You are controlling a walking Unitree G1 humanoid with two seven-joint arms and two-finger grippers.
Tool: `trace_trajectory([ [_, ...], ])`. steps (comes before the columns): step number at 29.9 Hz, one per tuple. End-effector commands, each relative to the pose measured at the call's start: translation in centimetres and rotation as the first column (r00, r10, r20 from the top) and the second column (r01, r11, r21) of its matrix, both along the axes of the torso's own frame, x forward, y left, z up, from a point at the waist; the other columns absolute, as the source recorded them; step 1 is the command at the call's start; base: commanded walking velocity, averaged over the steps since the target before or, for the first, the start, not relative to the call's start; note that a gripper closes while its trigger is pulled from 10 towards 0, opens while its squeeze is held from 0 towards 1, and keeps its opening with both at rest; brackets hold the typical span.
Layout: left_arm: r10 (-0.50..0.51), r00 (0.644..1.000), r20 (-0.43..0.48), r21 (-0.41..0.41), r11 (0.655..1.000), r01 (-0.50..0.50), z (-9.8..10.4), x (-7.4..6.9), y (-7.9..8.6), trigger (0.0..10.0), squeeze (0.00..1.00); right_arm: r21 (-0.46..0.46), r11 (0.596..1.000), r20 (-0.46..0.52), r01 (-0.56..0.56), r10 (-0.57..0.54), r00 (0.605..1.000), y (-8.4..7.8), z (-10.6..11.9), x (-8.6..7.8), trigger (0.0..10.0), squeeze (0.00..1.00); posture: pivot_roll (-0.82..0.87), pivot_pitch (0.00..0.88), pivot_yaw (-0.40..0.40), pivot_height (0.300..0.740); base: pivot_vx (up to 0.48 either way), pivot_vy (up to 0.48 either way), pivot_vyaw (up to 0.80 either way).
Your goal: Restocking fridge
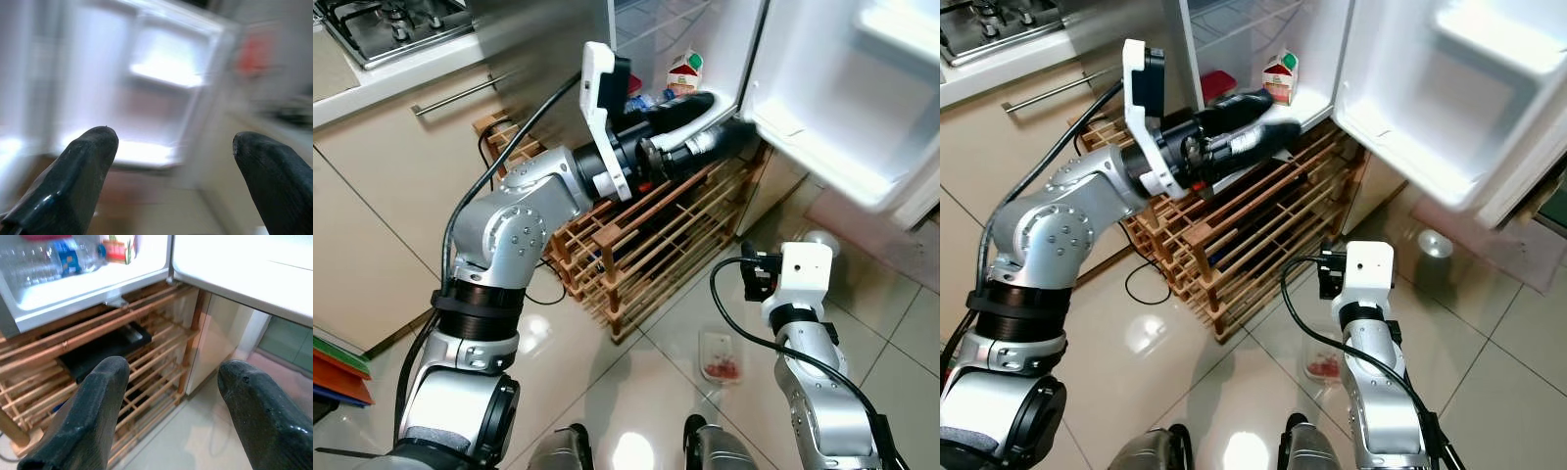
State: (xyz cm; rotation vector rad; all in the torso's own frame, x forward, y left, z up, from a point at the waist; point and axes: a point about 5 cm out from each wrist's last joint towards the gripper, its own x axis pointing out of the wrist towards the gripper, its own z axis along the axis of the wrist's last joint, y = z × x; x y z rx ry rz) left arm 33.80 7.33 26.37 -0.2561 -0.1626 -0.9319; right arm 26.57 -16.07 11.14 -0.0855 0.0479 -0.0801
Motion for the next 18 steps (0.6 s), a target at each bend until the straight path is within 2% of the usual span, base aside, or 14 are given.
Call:
trace_trajectory([
  [1,0.348,0.937,-0.016,0.071,0.936,-0.346,-2.3,1.4,3.1,10.0,0.00,0.000,1.000,0.040,0.016,-0.016,0.999,-0.4,0.5,0.5,10.0,0.00,0.02,0.103,0.040,0.740,0.000,0.000,0.00],
  [2,0.348,0.937,-0.016,0.071,0.936,-0.346,-2.3,1.4,3.1,10.0,0.00,0.000,1.000,0.040,0.016,-0.016,0.999,-0.4,0.5,0.5,10.0,0.00,0.02,0.103,0.040,0.740,0.000,0.000,0.00],
  [3,0.482,0.876,0.003,0.123,0.869,-0.478,-3.7,1.3,4.5,10.0,0.00,-0.001,1.000,0.053,0.016,-0.016,0.998,-0.6,0.8,0.8,10.0,0.00,0.03,0.093,0.035,0.740,0.000,0.000,0.58],
  [4,0.549,0.836,-0.005,0.149,0.827,-0.542,-4.8,0.9,5.3,10.0,0.00,-0.001,1.000,0.058,0.011,-0.011,0.998,-0.6,0.9,1.0,10.0,0.00,0.03,0.090,0.034,0.740,0.000,0.000,0.55],
  [7,0.644,0.765,-0.003,0.199,0.750,-0.631,-6.8,0.0,6.1,10.0,0.00,-0.005,1.000,0.061,-0.018,0.018,0.998,-0.4,0.8,1.5,10.0,0.00,0.05,0.072,0.024,0.740,0.000,0.320,0.55],
  [10,0.658,0.753,0.004,0.205,0.736,-0.645,-7.1,-0.1,6.2,10.0,0.00,-0.004,1.000,0.064,-0.026,0.026,0.998,-0.3,0.8,1.6,10.0,0.00,0.05,0.072,0.024,0.740,0.000,0.480,0.54],
  [14,0.741,0.672,0.001,0.242,0.651,-0.719,-8.3,-0.1,6.0,10.0,0.00,-0.010,0.998,0.065,-0.065,0.065,0.996,0.2,0.8,2.1,10.0,0.03,0.06,0.053,0.015,0.740,0.000,0.480,0.50],
  [16,0.745,0.667,0.000,0.251,0.646,-0.721,-8.5,0.1,5.9,10.0,0.00,-0.010,0.998,0.065,-0.067,0.068,0.996,0.3,0.8,2.2,10.0,0.04,0.06,0.048,0.014,0.740,0.000,0.480,0.48],
  [17,0.753,0.657,0.003,0.251,0.636,-0.730,-8.7,0.2,5.9,10.0,0.00,-0.012,0.998,0.067,-0.069,0.069,0.995,0.3,0.8,2.2,10.0,0.09,0.05,0.045,0.015,0.740,0.000,0.480,0.48],
  [18,0.760,0.650,0.003,0.251,0.629,-0.736,-8.8,0.3,5.9,10.0,0.00,-0.015,0.997,0.068,-0.071,0.072,0.995,0.3,0.8,2.2,10.0,0.10,0.05,0.045,0.015,0.740,0.000,0.480,0.48],
])
